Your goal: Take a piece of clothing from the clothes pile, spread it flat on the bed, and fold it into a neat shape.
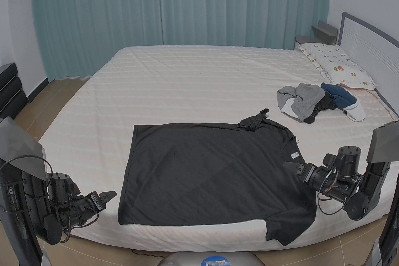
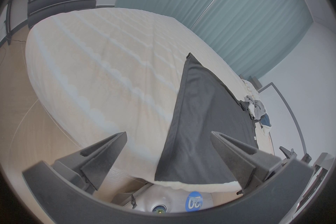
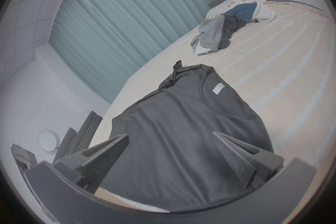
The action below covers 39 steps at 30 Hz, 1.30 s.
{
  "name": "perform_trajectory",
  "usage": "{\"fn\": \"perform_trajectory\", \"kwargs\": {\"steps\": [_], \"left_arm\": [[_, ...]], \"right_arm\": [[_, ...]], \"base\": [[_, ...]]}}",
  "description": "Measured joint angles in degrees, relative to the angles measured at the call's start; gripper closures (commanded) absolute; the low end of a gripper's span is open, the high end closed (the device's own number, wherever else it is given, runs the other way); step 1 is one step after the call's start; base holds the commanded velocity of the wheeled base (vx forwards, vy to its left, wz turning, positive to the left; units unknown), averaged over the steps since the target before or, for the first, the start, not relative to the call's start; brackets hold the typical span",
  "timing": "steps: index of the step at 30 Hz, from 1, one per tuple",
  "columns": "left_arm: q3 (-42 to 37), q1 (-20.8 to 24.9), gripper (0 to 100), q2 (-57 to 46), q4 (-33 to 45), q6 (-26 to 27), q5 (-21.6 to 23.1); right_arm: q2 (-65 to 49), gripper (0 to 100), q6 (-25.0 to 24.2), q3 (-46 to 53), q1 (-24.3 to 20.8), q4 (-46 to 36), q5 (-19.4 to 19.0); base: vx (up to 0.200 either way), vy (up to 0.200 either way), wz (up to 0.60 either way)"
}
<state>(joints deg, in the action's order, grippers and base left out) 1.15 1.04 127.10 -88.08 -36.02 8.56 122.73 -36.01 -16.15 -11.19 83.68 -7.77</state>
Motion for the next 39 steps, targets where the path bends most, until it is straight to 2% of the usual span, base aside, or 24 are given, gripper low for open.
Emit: {"fn": "perform_trajectory", "kwargs": {"steps": [8, 12, 13, 17, 18, 20, 24, 32, 39], "left_arm": [[0.69, 1.24, 0, 0.09, -0.09, -2.29, 0.35], [1.06, 1.88, 0, 0.18, -0.13, -3.22, 0.44], [1.24, 2.24, 0, 0.33, -0.16, -3.69, 0.41], [1.55, 2.84, 0, 0.79, -0.22, -4.29, 0.41], [1.69, 3.1, 0, 1.16, -0.3, -4.56, 0.41], [1.83, 3.18, 0, 1.35, -0.46, -4.69, 0.41], [2.05, 3.6, 0, 2.47, -0.88, -5.0, 0.28], [2.24, 3.93, 0, 4.32, -0.9, -5.25, 0.0], [2.29, 4.02, 0, 5.29, -0.9, -5.28, -0.22]], "right_arm": [[3.04, 0, -0.01, -15.62, -0.55, -15.42, 0.27], [4.67, 0, -0.01, -25.62, -1.05, -25.34, 0.38], [5.63, 0, -0.01, -31.0, -1.32, -30.53, 0.44], [7.62, 0, -0.01, -39.85, -2.06, -39.23, 0.49], [8.87, 0, -0.01, -44.57, -2.43, -43.85, 0.51], [9.55, 0, -0.01, -46.8, -2.65, -45.78, 0.52], [12.98, 0, 0.0, -56.55, -3.52, -56.11, 0.55], [19.52, 0, 0.0, -71.52, -4.77, -68.85, 0.66], [25.04, 0, 0.0, -82.8, -5.75, -73.78, 2.73]], "base": [[0.2, 0.0, 0.0], [0.0, 0.0, 0.0], [0.0, 0.0, 0.0], [0.0, 0.0, 0.0], [0.0, 0.0, 0.0], [0.0, 0.0, 0.0], [0.0, 0.0, 0.0], [0.0, 0.0, 0.0], [0.0, 0.0, 0.0]]}}
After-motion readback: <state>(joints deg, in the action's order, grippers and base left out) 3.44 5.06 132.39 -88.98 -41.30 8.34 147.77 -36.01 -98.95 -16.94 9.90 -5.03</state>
